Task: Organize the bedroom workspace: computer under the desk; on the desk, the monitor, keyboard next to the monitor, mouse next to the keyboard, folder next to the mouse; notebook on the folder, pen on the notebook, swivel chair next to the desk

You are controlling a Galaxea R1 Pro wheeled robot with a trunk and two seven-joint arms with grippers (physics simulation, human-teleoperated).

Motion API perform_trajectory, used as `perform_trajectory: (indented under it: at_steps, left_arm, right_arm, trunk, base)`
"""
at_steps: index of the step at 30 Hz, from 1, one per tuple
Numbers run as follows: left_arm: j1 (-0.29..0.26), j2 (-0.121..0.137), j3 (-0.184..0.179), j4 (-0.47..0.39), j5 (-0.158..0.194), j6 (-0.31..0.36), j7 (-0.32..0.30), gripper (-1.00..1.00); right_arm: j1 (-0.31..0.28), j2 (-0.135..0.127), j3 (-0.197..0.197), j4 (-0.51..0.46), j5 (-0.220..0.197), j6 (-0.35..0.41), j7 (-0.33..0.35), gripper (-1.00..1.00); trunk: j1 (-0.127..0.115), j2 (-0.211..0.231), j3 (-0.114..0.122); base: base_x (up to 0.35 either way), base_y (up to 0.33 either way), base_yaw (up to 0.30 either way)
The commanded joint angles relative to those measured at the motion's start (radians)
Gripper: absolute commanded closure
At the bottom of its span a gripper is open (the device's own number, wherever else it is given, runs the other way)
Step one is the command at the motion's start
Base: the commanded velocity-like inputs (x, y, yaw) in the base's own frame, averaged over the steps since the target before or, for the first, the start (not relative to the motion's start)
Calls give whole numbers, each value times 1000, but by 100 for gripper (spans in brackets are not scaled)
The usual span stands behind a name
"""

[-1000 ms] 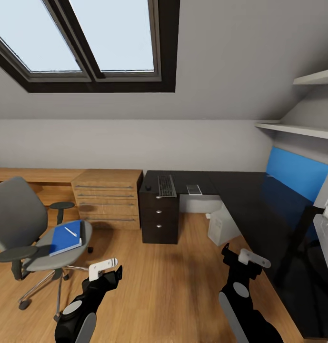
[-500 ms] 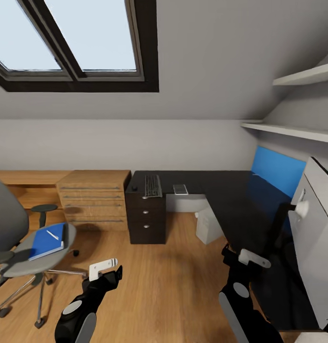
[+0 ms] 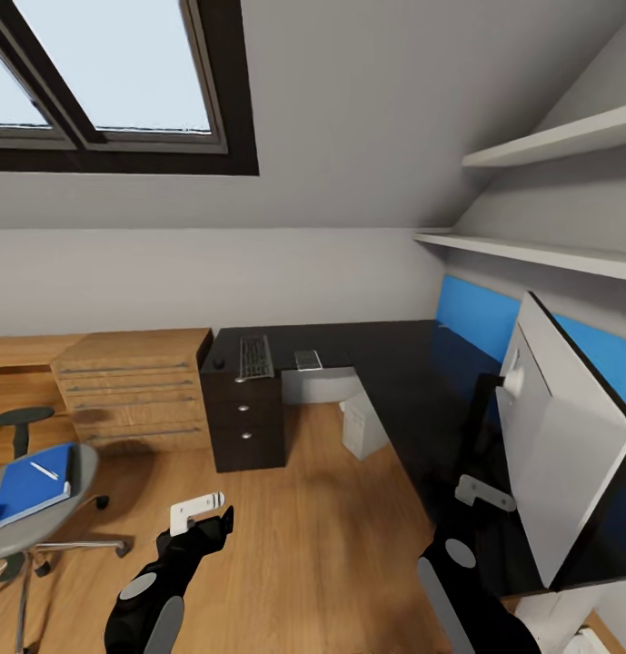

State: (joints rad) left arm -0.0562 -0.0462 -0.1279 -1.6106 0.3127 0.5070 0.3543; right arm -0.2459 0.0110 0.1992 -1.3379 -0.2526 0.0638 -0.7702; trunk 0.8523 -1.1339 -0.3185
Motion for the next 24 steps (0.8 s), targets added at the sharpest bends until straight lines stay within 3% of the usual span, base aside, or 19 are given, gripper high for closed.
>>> perform_trajectory:
  at_steps: [1, 12, 24]
  left_arm:
    - [-1, 0, -1, -2, 11, 3, 10, -100]
    - [-1, 0, -1, -6, 9, 1, 11, -100]
    - [-1, 0, -3, -6, 8, -1, 12, -100]
  right_arm:
    - [-1, 0, 2, -1, -3, 7, -6, -100]
    - [-1, -1, 1, -1, -2, 7, -7, -100]
    - [-1, 0, 3, -3, -3, 7, -8, -100]
  trunk:
    - [0, -1, -1]
    - [0, -1, -1]
    - [0, -1, -1]
  base:
    - [0, -2, -264]
    - [40, -84, -255]
    - [214, -259, -15]
